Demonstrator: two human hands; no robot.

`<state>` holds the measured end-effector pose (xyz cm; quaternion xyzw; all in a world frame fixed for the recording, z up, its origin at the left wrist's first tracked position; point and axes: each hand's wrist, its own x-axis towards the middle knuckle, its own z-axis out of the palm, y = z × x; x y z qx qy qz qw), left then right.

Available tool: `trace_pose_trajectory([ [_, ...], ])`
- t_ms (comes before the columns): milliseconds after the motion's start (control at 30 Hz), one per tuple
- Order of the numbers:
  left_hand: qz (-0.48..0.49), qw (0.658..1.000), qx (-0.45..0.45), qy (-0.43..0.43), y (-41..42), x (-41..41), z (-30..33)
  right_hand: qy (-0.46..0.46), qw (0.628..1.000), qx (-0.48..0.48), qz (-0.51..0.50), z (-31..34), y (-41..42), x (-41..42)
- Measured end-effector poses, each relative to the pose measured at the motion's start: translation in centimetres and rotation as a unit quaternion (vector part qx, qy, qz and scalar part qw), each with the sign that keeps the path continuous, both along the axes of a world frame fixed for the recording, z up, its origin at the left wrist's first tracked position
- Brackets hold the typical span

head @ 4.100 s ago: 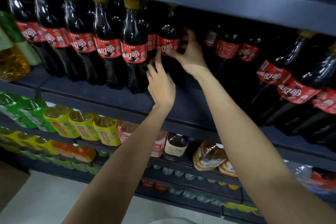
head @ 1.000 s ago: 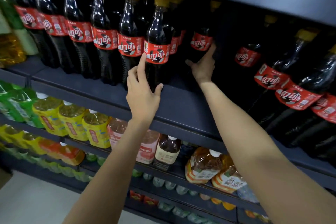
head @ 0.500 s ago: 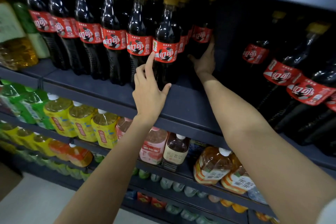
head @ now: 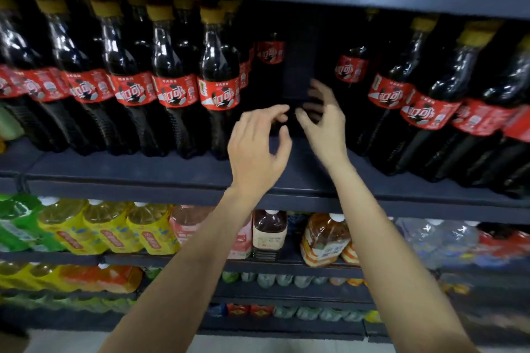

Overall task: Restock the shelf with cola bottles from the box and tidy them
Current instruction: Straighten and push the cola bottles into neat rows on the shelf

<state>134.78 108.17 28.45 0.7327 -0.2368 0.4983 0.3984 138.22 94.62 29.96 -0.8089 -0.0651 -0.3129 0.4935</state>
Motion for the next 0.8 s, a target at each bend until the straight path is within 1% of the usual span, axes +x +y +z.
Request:
trace_pose_trajectory([
  [67, -0.069, 0.994, -0.024, 0.086, -1.7, 0.5, 0.6, -0.033, 0.995, -0.028, -0.089, -0.3, -1.6, -3.2],
  [133, -0.109, 0.98, -0.023, 0.166, -3.4, 2.0, 0.9, -0.056, 0.98, -0.049, -0.185, -0.5, -3.0, -5.6],
  [267, -0.122, 0.952, 0.061, 0.273, -7.1, 6.1, 1.8, -0.096, 0.933, -0.112, -0.329, -0.9, -5.0, -8.1],
  [300, -0.137, 0.942, 0.059, 0.302, -8.0, 6.9, 2.2, -0.102, 0.919, -0.117, -0.361, -1.0, -5.4, -8.5],
  [367, -0.182, 0.918, 0.025, 0.351, -9.5, 7.8, 3.0, -0.089, 0.902, -0.085, -0.413, -1.0, -6.5, -9.0],
  [400, -0.2, 0.913, 0.009, 0.355, -10.2, 8.0, 3.3, -0.066, 0.901, -0.063, -0.425, -1.0, -7.0, -9.2],
  [433, -0.209, 0.916, 0.003, 0.342, -10.8, 7.9, 3.4, -0.04, 0.902, -0.049, -0.427, -1.0, -7.4, -9.2],
  [500, -0.21, 0.934, 0.007, 0.287, -12.0, 7.0, 3.1, 0.006, 0.906, -0.045, -0.42, -0.9, -8.1, -9.0],
  [567, -0.227, 0.937, 0.013, 0.264, -13.3, 5.8, 2.4, 0.033, 0.905, -0.047, -0.421, -0.5, -8.2, -8.7],
  [700, -0.274, 0.901, 0.017, 0.336, -15.5, 5.1, 1.5, 0.051, 0.889, -0.048, -0.453, -0.3, -7.9, -7.7],
  [733, -0.284, 0.896, 0.015, 0.343, -15.7, 5.1, 1.5, 0.051, 0.887, -0.048, -0.456, -0.3, -7.8, -7.5],
  [800, -0.277, 0.9, 0.017, 0.336, -15.8, 5.0, 1.5, 0.044, 0.891, -0.041, -0.449, -0.2, -7.8, -7.5],
])
